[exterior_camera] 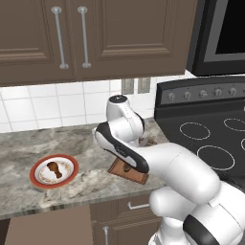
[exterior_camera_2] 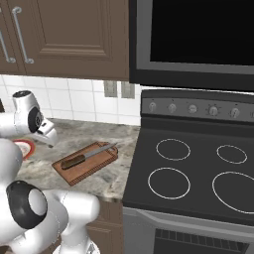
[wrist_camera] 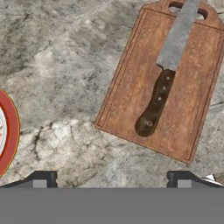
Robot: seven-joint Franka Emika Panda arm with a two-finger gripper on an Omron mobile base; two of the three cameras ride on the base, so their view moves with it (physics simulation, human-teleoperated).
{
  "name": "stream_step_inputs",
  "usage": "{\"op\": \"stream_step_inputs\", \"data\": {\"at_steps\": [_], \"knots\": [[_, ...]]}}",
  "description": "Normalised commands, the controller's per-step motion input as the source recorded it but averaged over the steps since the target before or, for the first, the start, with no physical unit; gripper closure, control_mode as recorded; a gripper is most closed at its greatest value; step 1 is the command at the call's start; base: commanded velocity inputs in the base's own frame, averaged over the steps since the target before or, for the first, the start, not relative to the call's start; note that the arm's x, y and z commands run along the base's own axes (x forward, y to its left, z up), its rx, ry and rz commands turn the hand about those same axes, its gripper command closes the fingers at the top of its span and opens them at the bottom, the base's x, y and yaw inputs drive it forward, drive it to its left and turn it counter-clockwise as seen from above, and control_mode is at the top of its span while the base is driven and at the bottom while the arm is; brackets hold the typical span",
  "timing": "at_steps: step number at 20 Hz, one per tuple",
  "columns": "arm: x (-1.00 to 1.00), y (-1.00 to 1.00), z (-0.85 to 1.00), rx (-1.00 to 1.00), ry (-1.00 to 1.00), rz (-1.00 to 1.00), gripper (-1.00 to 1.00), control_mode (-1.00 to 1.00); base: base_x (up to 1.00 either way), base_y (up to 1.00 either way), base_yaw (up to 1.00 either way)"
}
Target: Pick up the knife from the drawer and place it on the cutting board. Then place the meat from the plate to the cutting board.
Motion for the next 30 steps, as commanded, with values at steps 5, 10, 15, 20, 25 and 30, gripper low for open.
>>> {"op": "stream_step_inputs", "data": {"at_steps": [5, 10, 15, 20, 25, 30], "knots": [[0.00, 0.68, -0.01, 0.00, 0.00, 0.27, -1.00, -1.00, 0.00, 0.00, 0.00], [-0.01, 0.71, -0.10, 0.00, -0.02, 0.28, -1.00, -1.00, 0.00, 0.00, 0.00], [-0.10, 0.55, -0.21, 0.00, -0.04, 0.29, -1.00, -1.00, 0.00, 0.00, 0.00], [-0.15, 0.44, -0.20, 0.00, 0.00, 0.25, -1.00, -1.00, 0.00, 0.00, 0.00], [-0.05, 0.48, -0.15, 0.00, 0.00, 0.16, -1.00, -1.00, 0.00, 0.00, 0.00], [0.02, 0.41, -0.14, 0.00, 0.00, 0.05, -1.00, -1.00, 0.00, 0.00, 0.00]]}}
